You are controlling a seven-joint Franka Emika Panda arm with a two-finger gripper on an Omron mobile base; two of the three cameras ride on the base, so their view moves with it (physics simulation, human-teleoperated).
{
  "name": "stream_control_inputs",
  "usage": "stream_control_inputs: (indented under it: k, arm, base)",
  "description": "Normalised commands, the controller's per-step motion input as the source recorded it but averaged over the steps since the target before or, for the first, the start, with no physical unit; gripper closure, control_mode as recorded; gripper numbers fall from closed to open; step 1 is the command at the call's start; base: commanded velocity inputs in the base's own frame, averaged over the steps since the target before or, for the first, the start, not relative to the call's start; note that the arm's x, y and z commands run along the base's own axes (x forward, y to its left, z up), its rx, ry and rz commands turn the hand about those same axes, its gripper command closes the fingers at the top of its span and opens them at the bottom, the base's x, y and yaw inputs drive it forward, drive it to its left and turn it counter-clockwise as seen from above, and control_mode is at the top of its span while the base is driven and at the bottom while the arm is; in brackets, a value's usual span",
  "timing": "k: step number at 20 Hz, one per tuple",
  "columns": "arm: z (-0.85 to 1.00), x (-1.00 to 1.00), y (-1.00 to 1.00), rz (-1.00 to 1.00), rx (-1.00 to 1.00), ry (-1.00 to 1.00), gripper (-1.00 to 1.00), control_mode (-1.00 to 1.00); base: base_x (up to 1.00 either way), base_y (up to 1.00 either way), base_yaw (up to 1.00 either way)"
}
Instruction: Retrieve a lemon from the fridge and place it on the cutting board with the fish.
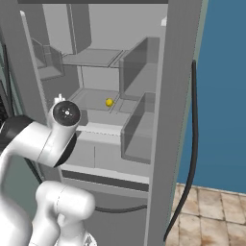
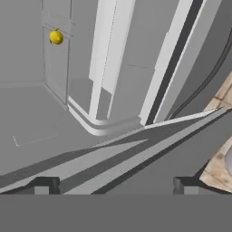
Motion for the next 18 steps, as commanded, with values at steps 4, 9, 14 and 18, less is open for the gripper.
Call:
stream_control_inputs:
  k: [4, 9, 14, 18]
  arm:
    - [-0.25, 0.35, 0.12, 0.00, 0.00, 0.00, -1.00, -1.00]
    - [-0.27, 0.42, 0.09, 0.00, 0.00, 0.00, -1.00, -1.00]
    - [-0.16, 0.18, 0.08, 0.02, 0.04, 0.00, -1.00, -1.00]
    - [-0.28, 0.21, 0.24, 0.08, 0.06, 0.00, -1.00, -1.00]
  base:
    - [0.00, 0.00, 0.00]
    - [0.00, 0.00, 0.00]
    - [0.00, 0.00, 0.00]
    - [0.00, 0.00, 0.00]
